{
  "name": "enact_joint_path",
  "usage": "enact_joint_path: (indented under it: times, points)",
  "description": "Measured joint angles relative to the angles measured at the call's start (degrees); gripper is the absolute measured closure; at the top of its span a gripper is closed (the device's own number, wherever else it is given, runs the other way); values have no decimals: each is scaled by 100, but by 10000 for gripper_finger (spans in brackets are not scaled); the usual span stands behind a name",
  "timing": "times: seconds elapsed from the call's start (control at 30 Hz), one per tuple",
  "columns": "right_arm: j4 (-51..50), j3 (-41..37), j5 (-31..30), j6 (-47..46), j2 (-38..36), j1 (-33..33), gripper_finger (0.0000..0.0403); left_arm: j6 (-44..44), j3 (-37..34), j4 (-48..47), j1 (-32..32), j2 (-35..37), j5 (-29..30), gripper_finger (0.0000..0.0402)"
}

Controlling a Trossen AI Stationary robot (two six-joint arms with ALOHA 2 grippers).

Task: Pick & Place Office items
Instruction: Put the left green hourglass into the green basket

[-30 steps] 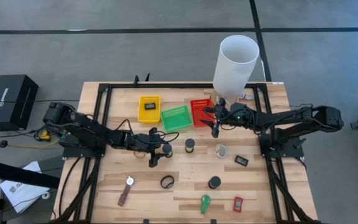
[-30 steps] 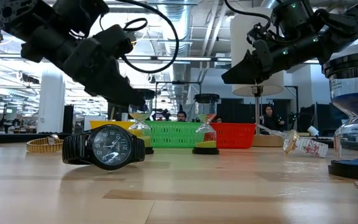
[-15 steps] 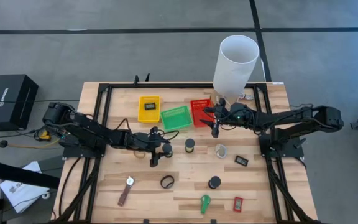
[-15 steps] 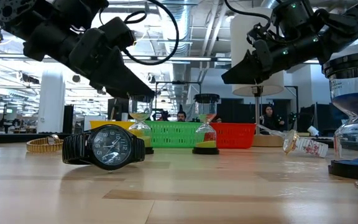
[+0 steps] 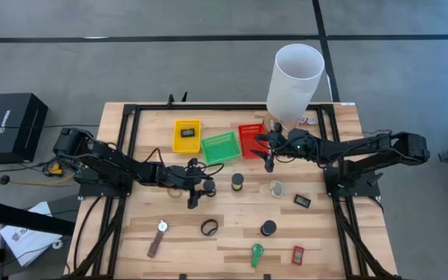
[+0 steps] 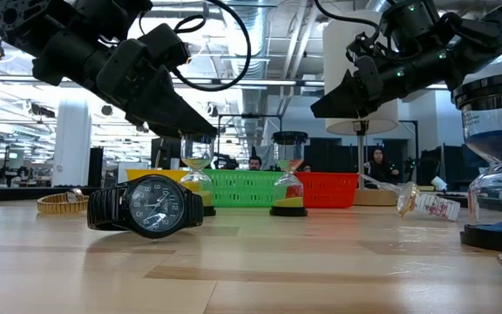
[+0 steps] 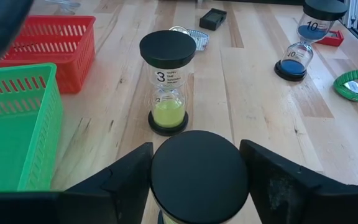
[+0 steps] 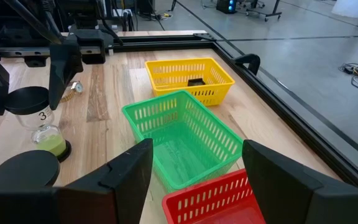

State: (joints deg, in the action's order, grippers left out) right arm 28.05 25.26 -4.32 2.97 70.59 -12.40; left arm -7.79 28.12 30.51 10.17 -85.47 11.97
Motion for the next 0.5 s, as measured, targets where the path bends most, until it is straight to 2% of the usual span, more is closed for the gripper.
enact_joint_path:
  times: [0.13, 0.23, 0.33, 0.5]
  points:
    - [0, 0, 0, 1, 0, 1, 163, 0, 0, 3, 0, 0, -2, 185]
    - [0, 0, 0, 1, 0, 0, 163, 13, 0, 15, -2, 0, -1, 175]
    - [0, 0, 0, -1, 0, 0, 163, 334, 38, 32, -2, 0, 55, 169]
    - [5, 0, 0, 0, 0, 0, 163, 789, 249, 73, -45, 0, 327, 189]
